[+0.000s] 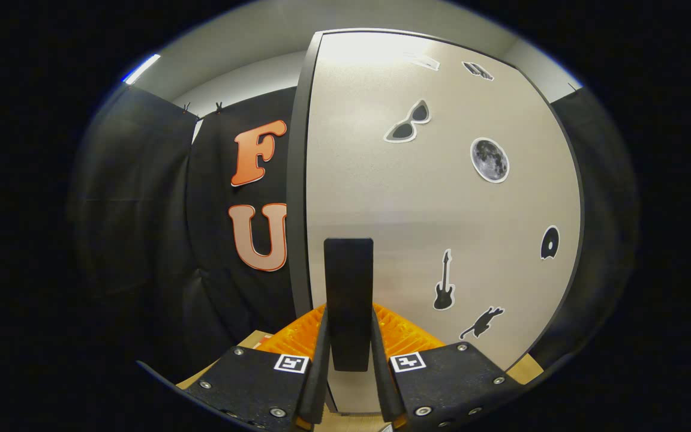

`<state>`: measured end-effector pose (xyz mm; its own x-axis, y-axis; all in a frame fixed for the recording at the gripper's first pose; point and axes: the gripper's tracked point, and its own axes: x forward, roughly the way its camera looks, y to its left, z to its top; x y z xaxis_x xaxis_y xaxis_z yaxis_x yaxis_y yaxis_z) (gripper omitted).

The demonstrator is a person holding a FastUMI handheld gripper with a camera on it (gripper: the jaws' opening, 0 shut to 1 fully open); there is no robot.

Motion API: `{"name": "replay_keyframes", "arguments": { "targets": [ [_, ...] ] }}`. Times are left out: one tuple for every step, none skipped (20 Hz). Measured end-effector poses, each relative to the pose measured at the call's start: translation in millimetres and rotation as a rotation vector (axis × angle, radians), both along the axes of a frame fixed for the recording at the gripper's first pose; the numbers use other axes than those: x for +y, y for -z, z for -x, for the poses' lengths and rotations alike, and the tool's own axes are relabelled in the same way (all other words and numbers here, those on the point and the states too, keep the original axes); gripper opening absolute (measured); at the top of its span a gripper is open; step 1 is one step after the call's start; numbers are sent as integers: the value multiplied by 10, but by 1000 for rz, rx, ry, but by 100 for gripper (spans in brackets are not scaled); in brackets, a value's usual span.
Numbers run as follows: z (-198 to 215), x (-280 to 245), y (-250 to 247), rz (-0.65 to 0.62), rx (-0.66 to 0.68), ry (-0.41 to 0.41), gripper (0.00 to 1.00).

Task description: Open the shoe cabinet door, grab the shoes and put them into the shoe cabinet, then close the shoe cabinet door.

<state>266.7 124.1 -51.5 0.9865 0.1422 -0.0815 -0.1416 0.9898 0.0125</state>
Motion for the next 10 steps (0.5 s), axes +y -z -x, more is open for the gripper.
{"name": "replay_keyframes", "arguments": {
  "targets": [
    [17, 3, -3, -2, 4, -1, 34],
    [37, -6, -4, -9, 7, 0, 34],
    [63, -14, -6, -12, 8, 0, 33],
    [90, -20, -13, -12, 10, 0, 33],
    [125, -31, -12, -11, 12, 1, 33],
    [177, -42, -22, -12, 13, 3, 33],
    [240, -56, -28, -13, 12, 4, 33],
    [292, -80, -30, -15, 16, 5, 33],
    [354, -91, -39, -17, 17, 2, 33],
    [409, -106, -54, -22, 18, 1, 32]
  ]
}}
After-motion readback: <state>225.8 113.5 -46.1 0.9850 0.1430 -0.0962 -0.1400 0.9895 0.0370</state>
